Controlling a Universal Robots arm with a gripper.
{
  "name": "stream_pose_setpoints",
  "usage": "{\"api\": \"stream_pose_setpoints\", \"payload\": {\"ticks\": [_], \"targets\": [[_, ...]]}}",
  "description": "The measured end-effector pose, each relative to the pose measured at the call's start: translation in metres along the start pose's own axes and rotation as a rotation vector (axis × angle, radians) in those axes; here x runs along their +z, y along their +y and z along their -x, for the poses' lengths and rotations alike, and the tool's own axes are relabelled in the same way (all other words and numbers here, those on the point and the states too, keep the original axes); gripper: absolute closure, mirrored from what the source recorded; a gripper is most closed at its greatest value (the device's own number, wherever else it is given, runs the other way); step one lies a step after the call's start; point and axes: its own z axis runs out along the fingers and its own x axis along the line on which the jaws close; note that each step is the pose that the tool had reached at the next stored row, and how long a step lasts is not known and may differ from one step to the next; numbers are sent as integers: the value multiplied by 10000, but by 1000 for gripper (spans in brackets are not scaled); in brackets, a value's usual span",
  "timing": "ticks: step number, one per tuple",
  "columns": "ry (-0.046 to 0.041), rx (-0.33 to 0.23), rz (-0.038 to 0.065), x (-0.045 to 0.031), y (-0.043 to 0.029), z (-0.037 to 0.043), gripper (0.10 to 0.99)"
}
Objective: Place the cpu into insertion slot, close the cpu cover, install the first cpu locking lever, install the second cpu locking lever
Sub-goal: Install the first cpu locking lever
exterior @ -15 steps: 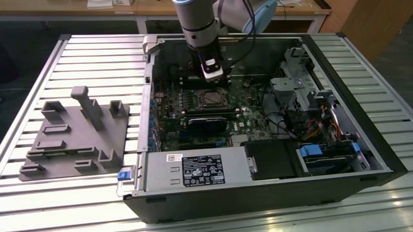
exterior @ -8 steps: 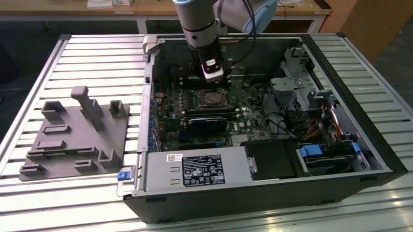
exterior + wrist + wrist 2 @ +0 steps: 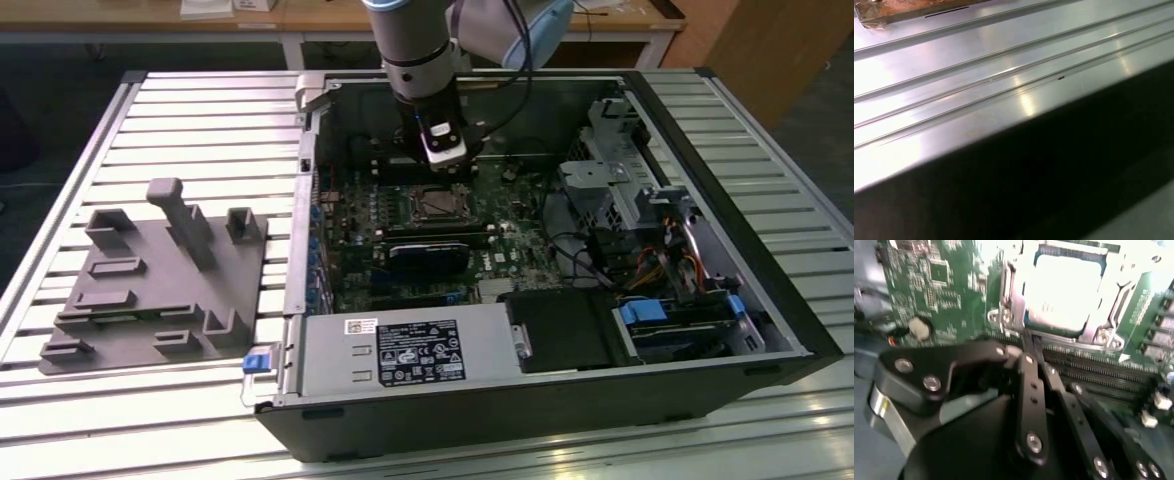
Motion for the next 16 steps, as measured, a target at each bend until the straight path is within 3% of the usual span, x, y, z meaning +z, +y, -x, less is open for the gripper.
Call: {"api": "stream_pose_setpoints", "payload": {"ticks": [7,16], "targets": [[0,-1,0,-55,10,12,980],[-6,-5,-5,-32,6,8,980]]}}
